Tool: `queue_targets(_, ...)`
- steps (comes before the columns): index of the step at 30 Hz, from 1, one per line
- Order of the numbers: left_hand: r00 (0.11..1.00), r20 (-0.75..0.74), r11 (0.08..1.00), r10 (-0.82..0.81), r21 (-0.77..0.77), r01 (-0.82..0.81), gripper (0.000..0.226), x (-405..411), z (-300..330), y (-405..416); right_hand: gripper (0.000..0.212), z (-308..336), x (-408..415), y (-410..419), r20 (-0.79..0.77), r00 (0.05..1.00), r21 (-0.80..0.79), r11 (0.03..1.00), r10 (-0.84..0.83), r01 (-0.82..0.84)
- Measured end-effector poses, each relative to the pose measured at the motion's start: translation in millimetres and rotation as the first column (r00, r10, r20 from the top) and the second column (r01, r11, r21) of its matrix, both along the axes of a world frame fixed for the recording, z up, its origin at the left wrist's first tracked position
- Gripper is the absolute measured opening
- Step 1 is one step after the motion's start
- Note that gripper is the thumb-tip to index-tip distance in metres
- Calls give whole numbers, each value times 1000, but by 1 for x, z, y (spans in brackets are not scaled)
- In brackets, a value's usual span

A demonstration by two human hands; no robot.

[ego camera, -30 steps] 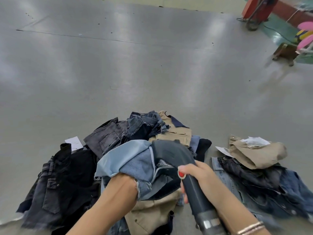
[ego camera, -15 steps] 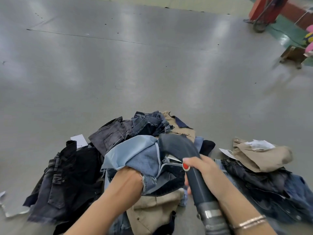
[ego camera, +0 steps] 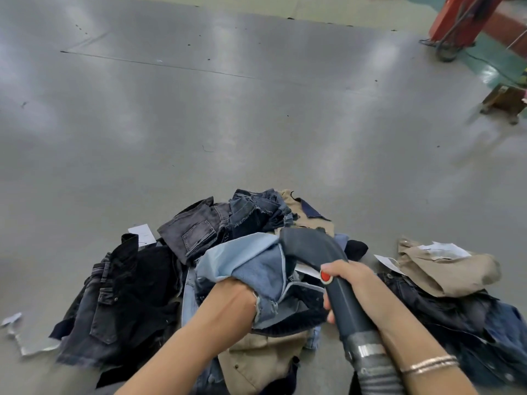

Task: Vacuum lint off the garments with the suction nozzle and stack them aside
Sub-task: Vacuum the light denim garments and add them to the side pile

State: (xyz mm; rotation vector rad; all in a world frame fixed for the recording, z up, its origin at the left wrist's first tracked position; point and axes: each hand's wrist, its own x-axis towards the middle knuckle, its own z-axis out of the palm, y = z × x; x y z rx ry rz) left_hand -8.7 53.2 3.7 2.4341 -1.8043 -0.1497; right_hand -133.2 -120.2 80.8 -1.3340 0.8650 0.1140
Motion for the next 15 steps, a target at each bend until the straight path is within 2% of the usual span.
queue_targets(2, 1000, -27, 1000, 5, -15, -6, 40, -2, 6, 0, 20, -3, 8, -7, -1, 996, -19, 996, -92, 92)
queue_targets(4, 999, -30, 999, 26, -46, -27, 27, -3, 12, 0, 21, -8, 13, -13, 38, 975, -31, 975, -218, 219)
queue_targets(5, 991, -102, 993, 89, -72, -97, 15, -2, 13, 0, 20, -9, 13, -16, 71, 956, -36, 957, -285, 288)
queue_targets(6, 945, -259, 977, 198, -31, -213, 10, 0, 16, 1, 20, -10, 11, -18, 112, 933, -41, 937, -341, 347)
queue_targets(7, 780, -540, 929, 317, 12, -369, 16, -1, 20, 1, 19, -9, 9, -19, 158, 910, -43, 918, -383, 393)
queue_targets(8, 510, -787, 866, 347, 59, -497, 18, -1, 19, 0, 18, -8, 7, -19, 204, 890, -45, 904, -409, 425)
queue_targets(9, 244, -918, 788, 313, 107, -607, 17, -2, 19, 0, 17, -5, 5, -18, 247, 875, -52, 895, -417, 442)
queue_targets(11, -192, -975, 673, 110, 215, -708, 15, -3, 24, -4, 17, 2, -1, -12, 306, 874, -80, 905, -377, 418)
queue_targets(12, -353, -936, 667, -11, 256, -699, 21, -2, 25, -6, 18, 7, -4, -8, 319, 888, -90, 922, -332, 377)
queue_targets(13, -452, -886, 684, -104, 267, -679, 27, -1, 29, -7, 21, 10, -7, -2, 319, 908, -96, 944, -272, 316)
queue_targets(15, -550, -811, 707, -201, 269, -654, 41, 2, 34, -8, 28, 15, -15, 13, 280, 954, -102, 985, -107, 141)
